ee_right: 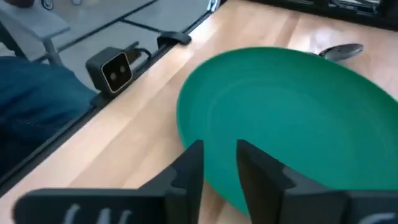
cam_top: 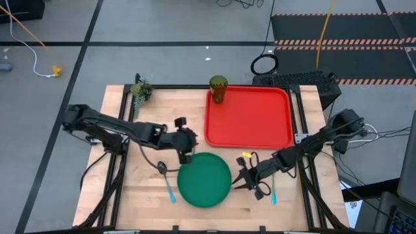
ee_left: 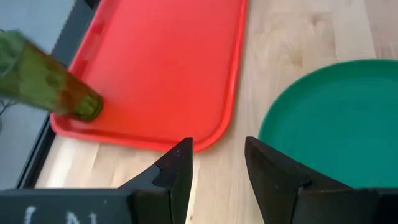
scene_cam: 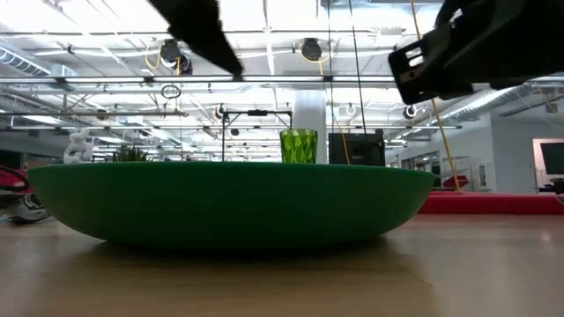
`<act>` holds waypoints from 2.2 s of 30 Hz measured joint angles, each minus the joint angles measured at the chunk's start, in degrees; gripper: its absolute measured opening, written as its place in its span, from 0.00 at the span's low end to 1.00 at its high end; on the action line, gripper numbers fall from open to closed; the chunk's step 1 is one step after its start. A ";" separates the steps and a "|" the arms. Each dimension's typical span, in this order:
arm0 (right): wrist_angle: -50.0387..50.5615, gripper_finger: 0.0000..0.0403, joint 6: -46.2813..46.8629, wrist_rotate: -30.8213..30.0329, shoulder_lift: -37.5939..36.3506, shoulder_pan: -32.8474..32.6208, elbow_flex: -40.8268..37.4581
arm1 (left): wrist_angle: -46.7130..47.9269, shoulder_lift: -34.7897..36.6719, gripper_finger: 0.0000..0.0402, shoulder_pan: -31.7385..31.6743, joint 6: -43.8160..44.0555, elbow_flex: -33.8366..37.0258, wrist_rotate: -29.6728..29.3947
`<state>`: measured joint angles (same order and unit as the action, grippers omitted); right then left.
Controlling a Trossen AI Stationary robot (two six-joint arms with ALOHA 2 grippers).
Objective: Pick and place plate/cup/fork/spoon on tray
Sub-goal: Put the green plate on the red tray
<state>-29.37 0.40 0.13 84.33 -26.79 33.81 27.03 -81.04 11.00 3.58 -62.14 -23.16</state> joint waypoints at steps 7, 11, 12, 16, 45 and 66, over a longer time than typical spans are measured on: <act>-9.83 0.35 -1.23 1.68 5.93 0.02 -0.01 | -5.55 5.88 0.37 0.00 0.18 8.40 0.02; -12.39 0.42 -1.82 4.73 10.74 -0.31 2.53 | -5.58 6.00 0.37 -0.12 0.14 8.64 0.00; -12.09 0.43 -1.98 5.12 11.95 -0.41 3.76 | -5.75 6.00 0.37 -0.13 -0.21 8.66 0.00; -11.27 0.47 -2.91 6.09 16.34 -0.76 7.11 | -7.79 6.00 0.37 -0.11 -1.57 8.65 0.01; -4.58 0.36 -8.59 2.86 20.64 -1.66 9.82 | -11.37 6.00 0.37 -0.11 -3.36 8.60 0.11; 0.66 0.02 -12.25 2.49 20.40 -1.36 10.00 | -13.62 5.95 0.37 -0.11 -3.39 8.60 0.11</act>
<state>-28.71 -11.86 2.61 104.73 -28.14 43.81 13.41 -75.09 10.90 0.19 -53.54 -23.05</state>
